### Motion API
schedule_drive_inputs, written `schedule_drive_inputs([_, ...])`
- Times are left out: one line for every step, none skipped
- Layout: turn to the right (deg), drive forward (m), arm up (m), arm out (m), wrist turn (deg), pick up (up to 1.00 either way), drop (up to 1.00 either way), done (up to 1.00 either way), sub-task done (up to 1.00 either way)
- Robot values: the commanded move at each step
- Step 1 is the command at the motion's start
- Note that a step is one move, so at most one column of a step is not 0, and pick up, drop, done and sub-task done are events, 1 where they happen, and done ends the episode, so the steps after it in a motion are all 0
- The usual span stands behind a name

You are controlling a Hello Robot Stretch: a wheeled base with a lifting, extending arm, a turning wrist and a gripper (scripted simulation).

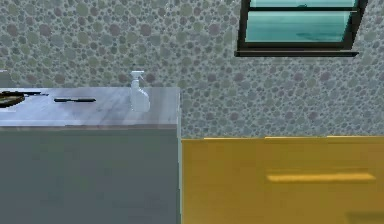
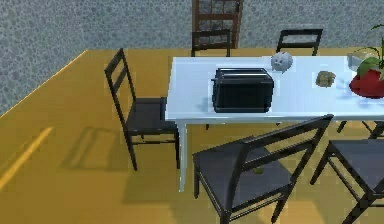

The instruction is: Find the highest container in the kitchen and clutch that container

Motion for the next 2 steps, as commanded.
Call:
schedule_drive_inputs([-6.0,0.00,0.00,0.00,0.0,0.00,0.00,0.00,0.00])
schedule_drive_inputs([0.0,0.35,0.00,0.00,0.0,0.00,0.00,0.00,0.00])
